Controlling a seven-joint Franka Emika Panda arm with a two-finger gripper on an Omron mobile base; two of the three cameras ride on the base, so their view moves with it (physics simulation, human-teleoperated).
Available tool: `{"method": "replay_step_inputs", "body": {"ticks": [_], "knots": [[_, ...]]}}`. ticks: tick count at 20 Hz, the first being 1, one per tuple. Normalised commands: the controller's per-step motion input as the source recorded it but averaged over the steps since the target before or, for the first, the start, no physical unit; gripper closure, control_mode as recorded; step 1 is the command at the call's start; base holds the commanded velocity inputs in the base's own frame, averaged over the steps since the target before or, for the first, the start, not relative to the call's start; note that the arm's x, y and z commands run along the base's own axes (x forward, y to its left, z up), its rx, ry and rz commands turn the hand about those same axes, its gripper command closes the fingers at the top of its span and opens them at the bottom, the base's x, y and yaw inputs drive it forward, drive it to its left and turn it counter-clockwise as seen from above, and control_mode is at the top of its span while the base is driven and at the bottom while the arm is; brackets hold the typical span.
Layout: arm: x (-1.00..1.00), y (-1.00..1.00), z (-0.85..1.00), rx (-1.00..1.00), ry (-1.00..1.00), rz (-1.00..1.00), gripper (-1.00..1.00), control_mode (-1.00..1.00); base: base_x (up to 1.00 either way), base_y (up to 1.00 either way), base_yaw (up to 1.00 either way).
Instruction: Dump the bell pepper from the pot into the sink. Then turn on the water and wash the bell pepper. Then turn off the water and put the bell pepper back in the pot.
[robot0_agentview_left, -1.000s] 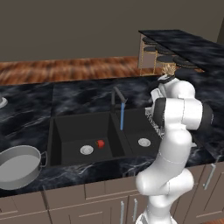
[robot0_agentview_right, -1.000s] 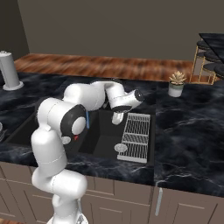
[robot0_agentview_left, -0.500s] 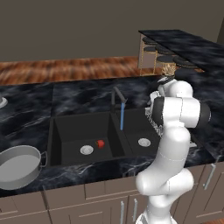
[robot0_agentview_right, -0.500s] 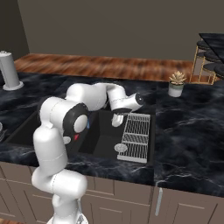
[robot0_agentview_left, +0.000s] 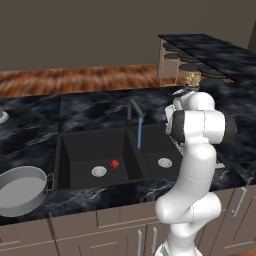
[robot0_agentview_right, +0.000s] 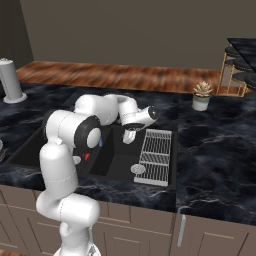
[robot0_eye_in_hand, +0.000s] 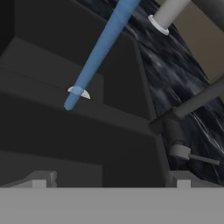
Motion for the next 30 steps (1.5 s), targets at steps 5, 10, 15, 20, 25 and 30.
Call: {"method": "replay_step_inputs", "body": {"ticks": [5, 10, 15, 20, 25, 30], "knots": [[0.22, 0.05, -0.12, 0.00, 0.00, 0.00, -1.00, -1.00, 0.00, 0.00, 0.00], [0.23, 0.01, -0.20, 0.00, 0.00, 0.00, -1.00, -1.00, 0.00, 0.00, 0.00], [0.21, 0.01, -0.14, 0.00, 0.00, 0.00, -1.00, -1.00, 0.00, 0.00, 0.00], [0.20, 0.10, -0.07, 0.00, 0.00, 0.00, -1.00, -1.00, 0.00, 0.00, 0.00], [0.22, 0.18, -0.04, 0.00, 0.00, 0.00, -1.00, -1.00, 0.00, 0.00, 0.00], [0.25, 0.17, -0.06, 0.00, 0.00, 0.00, -1.00, -1.00, 0.00, 0.00, 0.00]]}}
